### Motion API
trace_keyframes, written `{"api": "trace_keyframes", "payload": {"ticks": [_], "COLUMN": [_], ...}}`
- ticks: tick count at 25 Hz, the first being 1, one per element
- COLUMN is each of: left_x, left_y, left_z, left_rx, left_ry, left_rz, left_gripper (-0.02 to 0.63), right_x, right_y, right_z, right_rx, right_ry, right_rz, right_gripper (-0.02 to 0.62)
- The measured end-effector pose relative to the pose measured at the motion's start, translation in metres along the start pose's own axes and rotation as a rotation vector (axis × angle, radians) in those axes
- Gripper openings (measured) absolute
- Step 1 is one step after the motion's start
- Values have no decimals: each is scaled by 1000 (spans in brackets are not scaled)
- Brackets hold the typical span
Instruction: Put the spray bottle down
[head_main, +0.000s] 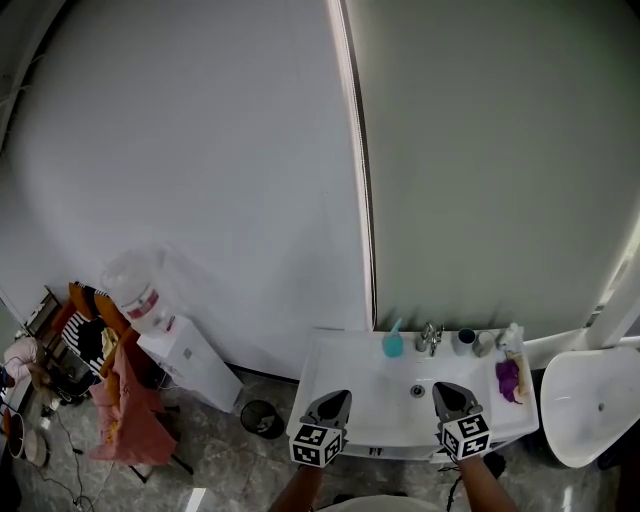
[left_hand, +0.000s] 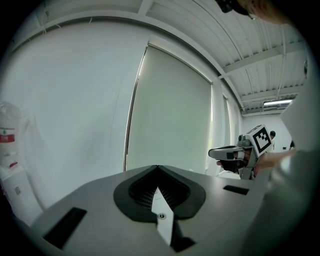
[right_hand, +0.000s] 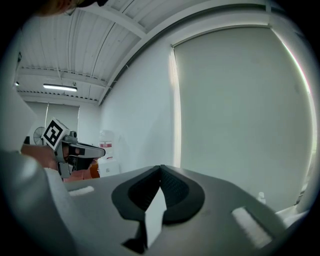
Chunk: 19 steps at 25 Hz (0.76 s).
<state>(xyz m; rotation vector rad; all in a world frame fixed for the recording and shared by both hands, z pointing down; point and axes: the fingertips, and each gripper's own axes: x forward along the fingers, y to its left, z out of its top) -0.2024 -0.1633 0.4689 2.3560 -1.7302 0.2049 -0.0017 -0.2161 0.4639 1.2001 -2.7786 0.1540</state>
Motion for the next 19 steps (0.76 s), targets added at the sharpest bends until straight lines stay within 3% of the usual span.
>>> {"api": "trace_keyframes", "payload": {"ticks": [19], "left_x": [19], "left_y": [25], "left_z": [10], "left_rx": [17], "left_ry": [0], "left_rz": [-10], "left_gripper": [6], "right_x": [25], "right_y": [-3], "right_z": [7], "right_rx": [17], "right_ry": [-4], "right_rz": [-4], "right_gripper": [11]}}
